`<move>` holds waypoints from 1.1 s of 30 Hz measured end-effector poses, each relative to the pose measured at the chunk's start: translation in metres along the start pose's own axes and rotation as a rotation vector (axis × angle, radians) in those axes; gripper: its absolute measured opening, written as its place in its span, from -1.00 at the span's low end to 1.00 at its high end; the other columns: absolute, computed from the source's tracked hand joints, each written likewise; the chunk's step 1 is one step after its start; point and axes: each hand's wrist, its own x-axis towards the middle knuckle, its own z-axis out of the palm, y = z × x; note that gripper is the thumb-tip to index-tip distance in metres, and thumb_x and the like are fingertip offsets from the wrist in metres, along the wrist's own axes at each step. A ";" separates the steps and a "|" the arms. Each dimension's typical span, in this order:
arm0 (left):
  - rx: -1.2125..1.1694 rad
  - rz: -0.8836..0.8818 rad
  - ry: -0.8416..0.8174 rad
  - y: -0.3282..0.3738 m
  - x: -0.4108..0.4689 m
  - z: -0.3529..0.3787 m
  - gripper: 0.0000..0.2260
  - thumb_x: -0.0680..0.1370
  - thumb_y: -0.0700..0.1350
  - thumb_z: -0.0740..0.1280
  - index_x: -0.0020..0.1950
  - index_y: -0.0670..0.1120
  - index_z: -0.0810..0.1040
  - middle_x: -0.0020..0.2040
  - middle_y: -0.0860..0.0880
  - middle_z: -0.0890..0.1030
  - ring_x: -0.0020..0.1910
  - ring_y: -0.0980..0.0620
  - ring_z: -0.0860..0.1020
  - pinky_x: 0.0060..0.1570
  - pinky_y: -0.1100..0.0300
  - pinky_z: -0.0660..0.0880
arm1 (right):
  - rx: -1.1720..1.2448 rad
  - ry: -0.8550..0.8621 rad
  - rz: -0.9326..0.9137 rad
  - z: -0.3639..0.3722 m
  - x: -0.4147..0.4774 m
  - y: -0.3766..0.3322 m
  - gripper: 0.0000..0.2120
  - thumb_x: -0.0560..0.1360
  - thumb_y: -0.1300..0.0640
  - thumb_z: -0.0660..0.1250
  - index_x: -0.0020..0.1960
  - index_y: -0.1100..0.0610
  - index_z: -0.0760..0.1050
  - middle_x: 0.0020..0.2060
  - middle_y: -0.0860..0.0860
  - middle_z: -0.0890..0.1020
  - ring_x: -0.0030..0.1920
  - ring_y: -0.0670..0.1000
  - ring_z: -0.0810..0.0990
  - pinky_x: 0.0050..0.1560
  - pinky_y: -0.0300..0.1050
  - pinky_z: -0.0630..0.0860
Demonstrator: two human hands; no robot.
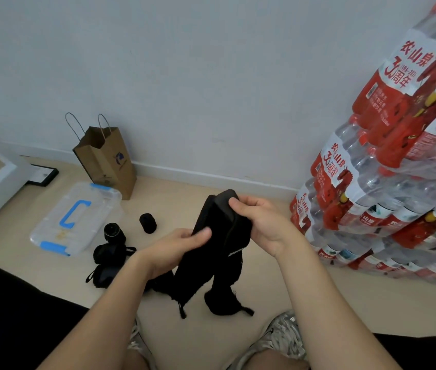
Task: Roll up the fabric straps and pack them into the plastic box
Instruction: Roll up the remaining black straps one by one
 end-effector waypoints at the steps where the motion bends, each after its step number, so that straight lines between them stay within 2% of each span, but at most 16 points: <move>1: 0.084 -0.011 0.007 -0.003 0.000 -0.002 -0.58 0.59 0.19 0.50 0.28 -0.09 0.73 0.25 -0.17 0.74 0.26 -0.18 0.71 0.39 -0.13 0.57 | 0.010 0.039 -0.001 -0.003 0.001 0.001 -0.92 0.59 0.13 0.51 0.02 0.11 0.78 -0.01 0.14 0.77 0.00 0.08 0.76 0.05 -0.05 0.68; 3: 0.220 -0.027 0.035 -0.007 0.002 -0.005 -0.78 0.61 -0.08 0.53 0.24 -0.11 0.74 0.18 -0.16 0.77 0.19 -0.16 0.74 0.34 -0.09 0.61 | 0.040 0.098 -0.005 -0.008 0.002 0.002 -0.89 0.63 0.14 0.47 0.02 0.11 0.78 0.00 0.13 0.78 0.01 0.07 0.76 0.05 -0.04 0.68; 4: 0.249 -0.039 0.060 -0.009 0.002 -0.005 -0.80 0.62 -0.17 0.52 0.24 -0.13 0.74 0.16 -0.16 0.77 0.19 -0.16 0.74 0.34 -0.09 0.61 | 0.054 0.117 -0.001 -0.010 0.003 0.001 -0.88 0.64 0.14 0.46 0.03 0.11 0.78 0.00 0.13 0.78 0.01 0.07 0.77 0.04 -0.04 0.69; 7: 0.152 -0.018 0.148 -0.007 0.006 -0.001 -0.80 0.64 -0.24 0.48 0.27 -0.18 0.71 0.15 -0.21 0.77 0.16 -0.22 0.75 0.26 -0.10 0.65 | -0.012 0.087 0.082 -0.018 0.000 0.000 -0.88 0.64 0.14 0.47 0.14 0.14 0.72 -0.02 0.11 0.78 -0.04 0.04 0.78 -0.05 -0.04 0.70; 9: 0.060 0.046 0.214 0.000 0.011 0.003 -0.79 0.66 -0.24 0.44 0.30 -0.20 0.68 0.16 -0.25 0.75 0.12 -0.21 0.75 0.15 -0.03 0.68 | -0.123 -0.016 0.180 -0.023 -0.005 0.002 -0.90 0.63 0.18 0.47 0.13 0.15 0.69 -0.07 0.09 0.77 -0.10 0.00 0.76 -0.13 -0.12 0.68; 11: -0.038 0.113 0.260 0.009 0.017 0.008 -0.77 0.68 -0.26 0.40 0.33 -0.25 0.64 0.19 -0.29 0.73 0.13 -0.21 0.74 0.08 0.04 0.69 | -0.212 -0.169 0.245 -0.026 -0.011 0.008 -0.95 0.63 0.24 0.45 0.09 0.16 0.66 -0.10 0.09 0.74 -0.13 0.00 0.74 -0.10 -0.15 0.66; 13: -0.212 0.156 0.272 0.014 0.023 0.013 -0.74 0.67 -0.32 0.37 0.36 -0.33 0.58 0.24 -0.34 0.70 0.20 -0.26 0.71 0.11 0.02 0.70 | -0.262 -0.325 0.280 -0.027 -0.016 0.016 -0.95 0.62 0.26 0.46 0.05 0.15 0.63 -0.11 0.09 0.71 -0.14 0.01 0.72 -0.05 -0.14 0.66; 15: -0.385 0.192 0.286 0.017 0.028 0.015 -0.69 0.67 -0.36 0.35 0.40 -0.40 0.52 0.30 -0.37 0.66 0.25 -0.27 0.68 0.24 -0.02 0.67 | -0.332 -0.400 0.296 -0.026 -0.018 0.021 -0.94 0.63 0.27 0.45 0.01 0.14 0.62 -0.12 0.08 0.69 -0.15 0.00 0.69 -0.04 -0.16 0.65; 18: -0.528 0.222 0.304 0.018 0.033 0.013 -0.66 0.67 -0.29 0.37 0.43 -0.37 0.52 0.35 -0.36 0.63 0.30 -0.26 0.66 0.37 -0.12 0.58 | -0.394 -0.316 0.249 -0.022 -0.014 0.024 -0.95 0.64 0.29 0.44 0.03 0.17 0.62 -0.13 0.09 0.73 -0.16 0.01 0.71 -0.05 -0.16 0.66; 20: -0.491 0.194 0.301 0.017 0.033 0.012 -0.68 0.66 -0.18 0.41 0.40 -0.25 0.59 0.35 -0.29 0.66 0.19 -0.19 0.71 0.26 -0.09 0.63 | -0.340 -0.189 0.159 -0.017 -0.008 0.023 -0.97 0.65 0.26 0.44 0.09 0.17 0.62 -0.06 0.13 0.74 -0.08 0.08 0.72 0.06 -0.07 0.66; 22: -0.385 0.158 0.252 0.014 0.032 0.014 -0.70 0.68 -0.12 0.41 0.40 -0.15 0.62 0.32 -0.21 0.70 0.16 -0.14 0.71 0.24 -0.08 0.64 | -0.222 -0.063 0.083 -0.010 -0.002 0.022 -0.94 0.67 0.23 0.42 0.14 0.17 0.62 0.01 0.17 0.75 -0.01 0.12 0.72 0.14 0.03 0.63; 24: -0.358 0.149 0.232 0.011 0.034 0.015 -0.74 0.71 -0.16 0.34 0.38 -0.14 0.65 0.23 -0.20 0.73 0.14 -0.12 0.72 0.22 -0.05 0.66 | -0.153 -0.027 0.056 -0.004 0.002 0.021 -0.93 0.68 0.22 0.40 0.15 0.16 0.64 -0.01 0.16 0.76 -0.04 0.10 0.74 0.10 0.03 0.66; 27: -0.354 0.148 0.284 0.014 0.033 0.016 -0.80 0.73 -0.21 0.29 0.20 -0.18 0.72 0.05 -0.19 0.76 -0.04 -0.07 0.76 -0.02 0.07 0.72 | -0.159 -0.023 0.088 0.002 0.002 0.019 -0.92 0.67 0.22 0.43 0.15 0.16 0.67 -0.02 0.15 0.77 -0.07 0.08 0.75 0.04 0.04 0.69; 29: -0.357 0.155 0.357 0.017 0.033 0.019 -0.79 0.76 -0.20 0.26 0.14 -0.20 0.69 -0.03 -0.18 0.76 -0.12 -0.06 0.77 -0.12 0.08 0.72 | -0.201 0.043 0.119 0.004 0.003 0.018 -0.88 0.64 0.22 0.47 0.18 0.16 0.65 -0.07 0.14 0.77 -0.14 0.09 0.76 -0.06 0.05 0.69; 31: -0.350 0.178 0.445 0.019 0.035 0.020 -0.80 0.78 -0.19 0.21 0.14 -0.20 0.62 -0.03 -0.20 0.75 -0.11 -0.08 0.76 -0.11 0.03 0.73 | -0.260 0.110 0.142 0.003 0.004 0.014 -0.80 0.61 0.21 0.52 0.22 0.18 0.64 -0.10 0.15 0.78 -0.20 0.08 0.76 -0.15 0.00 0.68; 33: -0.342 0.217 0.476 0.020 0.036 0.024 -0.84 0.79 -0.22 0.18 0.18 -0.20 0.55 0.02 -0.23 0.72 -0.10 -0.09 0.75 -0.12 0.02 0.72 | -0.315 0.093 0.139 0.000 0.004 0.009 -0.75 0.58 0.18 0.56 0.23 0.17 0.65 -0.07 0.16 0.78 -0.21 0.08 0.75 -0.18 -0.02 0.68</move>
